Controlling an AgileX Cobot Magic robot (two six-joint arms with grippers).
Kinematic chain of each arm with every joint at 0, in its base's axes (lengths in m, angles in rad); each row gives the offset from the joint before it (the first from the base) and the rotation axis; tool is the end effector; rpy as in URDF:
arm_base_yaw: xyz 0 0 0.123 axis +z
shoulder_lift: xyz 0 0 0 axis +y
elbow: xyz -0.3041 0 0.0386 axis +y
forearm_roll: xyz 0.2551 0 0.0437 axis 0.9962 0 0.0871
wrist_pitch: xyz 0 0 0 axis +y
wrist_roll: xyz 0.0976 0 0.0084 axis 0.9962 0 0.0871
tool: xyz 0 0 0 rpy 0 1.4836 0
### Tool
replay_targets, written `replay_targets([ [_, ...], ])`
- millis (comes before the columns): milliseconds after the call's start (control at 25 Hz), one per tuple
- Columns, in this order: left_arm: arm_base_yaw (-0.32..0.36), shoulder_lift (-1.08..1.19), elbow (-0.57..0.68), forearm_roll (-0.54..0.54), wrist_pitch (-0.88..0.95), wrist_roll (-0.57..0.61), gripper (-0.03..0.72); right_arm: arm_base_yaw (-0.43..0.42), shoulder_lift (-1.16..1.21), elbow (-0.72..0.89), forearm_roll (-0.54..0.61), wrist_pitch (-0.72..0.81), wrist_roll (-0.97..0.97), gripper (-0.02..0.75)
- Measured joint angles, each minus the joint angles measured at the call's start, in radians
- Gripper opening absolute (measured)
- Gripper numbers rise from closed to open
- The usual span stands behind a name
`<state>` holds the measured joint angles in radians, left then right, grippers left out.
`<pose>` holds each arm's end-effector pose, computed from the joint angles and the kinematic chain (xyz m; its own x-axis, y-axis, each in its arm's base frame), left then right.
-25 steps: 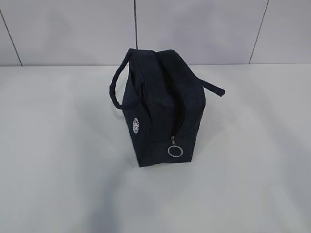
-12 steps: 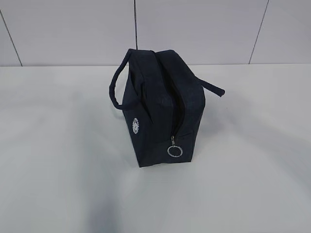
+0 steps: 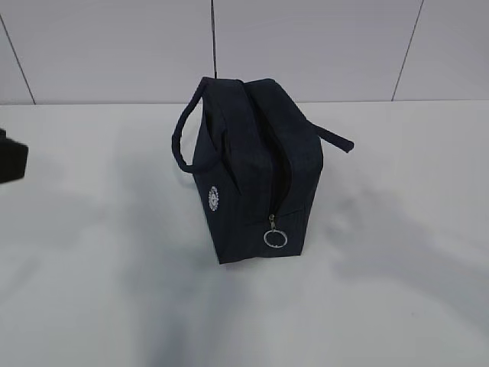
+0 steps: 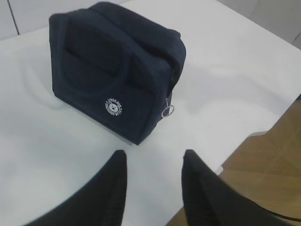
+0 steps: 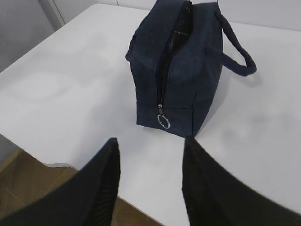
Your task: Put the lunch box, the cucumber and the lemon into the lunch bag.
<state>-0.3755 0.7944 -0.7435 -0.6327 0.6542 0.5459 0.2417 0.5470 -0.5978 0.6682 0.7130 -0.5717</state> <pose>0.1273 -0.0882 0.3524 -0.4482 0.1957 -0.8722 0.6417 0.7498 -0.1616 0.0809 0.0609 0.3310 -0.4102 -0.1326 -0.9023 -0.5857 0.7966 0.1492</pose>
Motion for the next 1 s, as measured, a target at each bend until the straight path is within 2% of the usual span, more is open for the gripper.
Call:
replay_targets([
  [120,0.0,-0.015,0.071,-0.04,-0.021,0.013,0.281,0.0,0.029,0.04,0.033,-0.045,0.0,0.336],
  [200,0.0,-0.017,0.095,-0.054,-0.025,0.019,0.279,0.0,0.05,0.044,0.107,-0.083,0.0,0.336],
  [280,0.0,-0.017,0.105,-0.06,-0.029,0.024,0.274,0.0,0.077,0.044,0.189,-0.115,-0.025,0.336],
  [480,0.0,-0.017,0.108,-0.118,-0.075,0.049,0.262,0.0,0.245,0.044,0.286,-0.113,-0.112,0.336],
  [720,0.0,-0.017,0.108,-0.167,-0.124,0.061,0.261,0.0,0.526,0.031,0.475,-0.092,-0.375,0.349],
  [1000,0.0,-0.017,0.117,-0.176,-0.133,0.082,0.249,0.0,0.839,-0.055,0.561,-0.023,-0.629,0.377],
])
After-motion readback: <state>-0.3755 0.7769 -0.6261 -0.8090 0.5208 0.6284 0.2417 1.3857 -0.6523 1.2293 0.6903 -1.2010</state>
